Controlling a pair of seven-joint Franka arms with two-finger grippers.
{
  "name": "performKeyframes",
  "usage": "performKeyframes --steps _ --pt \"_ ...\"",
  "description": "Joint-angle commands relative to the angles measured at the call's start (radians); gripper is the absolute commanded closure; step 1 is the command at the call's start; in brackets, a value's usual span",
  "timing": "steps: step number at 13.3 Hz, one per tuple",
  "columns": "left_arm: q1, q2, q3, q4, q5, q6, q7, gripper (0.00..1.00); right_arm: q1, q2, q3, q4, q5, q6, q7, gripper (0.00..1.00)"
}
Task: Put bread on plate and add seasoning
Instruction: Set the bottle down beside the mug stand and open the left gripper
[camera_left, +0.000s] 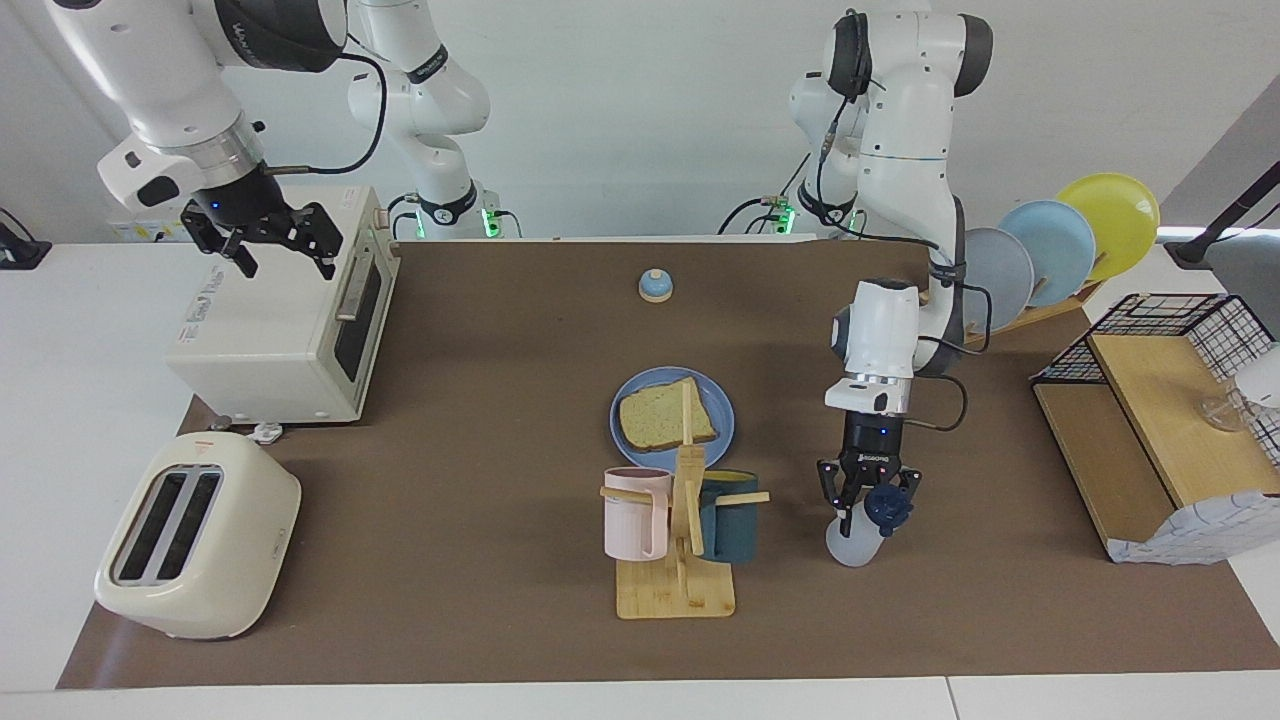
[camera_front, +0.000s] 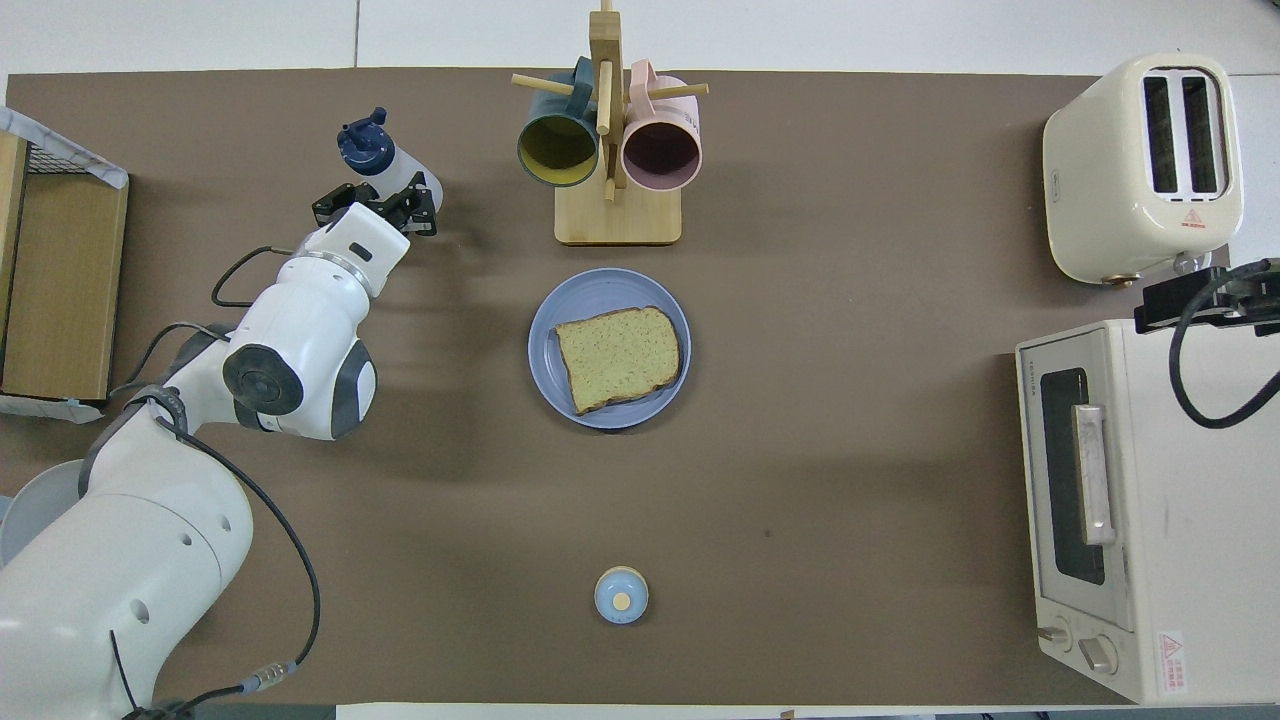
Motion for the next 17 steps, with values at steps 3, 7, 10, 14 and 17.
performKeyframes --steps 3,7,10,14,17 --pt "0.008 0.02 -0.017 0.013 0.049 0.014 0.017 1.0 -0.006 -0.009 -0.002 -0.016 0.015 0.015 -0.005 0.0" --pt "0.006 0.019 -0.014 0.01 0.054 0.014 0.028 0.89 -0.006 -0.009 -0.002 -0.016 0.015 0.015 -0.005 0.0" --pt "0.006 0.016 -0.014 0.002 0.053 0.016 0.03 0.33 -0.006 -0.009 -0.002 -0.016 0.015 0.015 -0.005 0.0" --pt "0.008 0.002 -0.016 -0.007 0.053 0.016 0.03 0.0 -0.006 -0.009 -0.002 -0.016 0.015 0.015 -0.005 0.0" --pt "0.011 -0.024 -0.016 -0.036 0.054 0.016 0.028 0.0 -0.004 -0.009 -0.002 -0.016 0.015 0.015 -0.005 0.0"
